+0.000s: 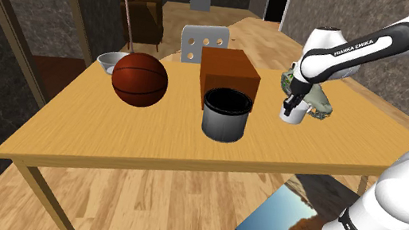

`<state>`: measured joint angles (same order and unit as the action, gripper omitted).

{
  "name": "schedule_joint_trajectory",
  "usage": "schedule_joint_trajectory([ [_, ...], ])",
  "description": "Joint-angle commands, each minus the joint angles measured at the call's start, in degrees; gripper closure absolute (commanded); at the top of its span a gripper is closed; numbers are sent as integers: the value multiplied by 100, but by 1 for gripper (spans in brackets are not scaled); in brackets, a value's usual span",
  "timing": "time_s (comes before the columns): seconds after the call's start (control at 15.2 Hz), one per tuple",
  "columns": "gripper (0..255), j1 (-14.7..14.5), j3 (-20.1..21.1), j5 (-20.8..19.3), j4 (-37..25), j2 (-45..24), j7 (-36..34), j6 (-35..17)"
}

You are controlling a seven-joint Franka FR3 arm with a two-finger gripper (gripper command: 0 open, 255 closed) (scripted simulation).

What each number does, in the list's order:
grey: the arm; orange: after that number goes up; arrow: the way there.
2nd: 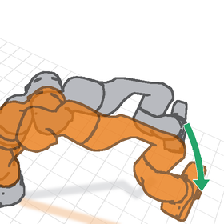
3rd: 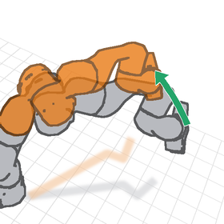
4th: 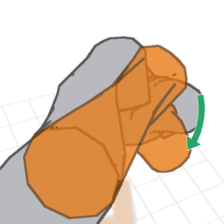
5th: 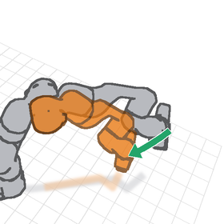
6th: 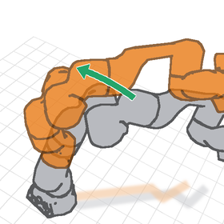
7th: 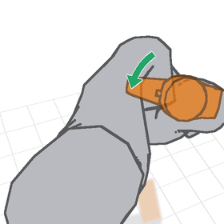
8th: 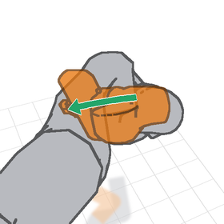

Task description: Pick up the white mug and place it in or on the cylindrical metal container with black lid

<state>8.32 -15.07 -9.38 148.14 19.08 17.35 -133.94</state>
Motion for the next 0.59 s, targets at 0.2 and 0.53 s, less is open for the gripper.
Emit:
schedule_joint_trajectory([
  [0.2, 255, -1, 47, 5, -214, 224, -5, 439],
  [0.53, 255, -3, 91, 17, -457, 417, -1, 875],
])
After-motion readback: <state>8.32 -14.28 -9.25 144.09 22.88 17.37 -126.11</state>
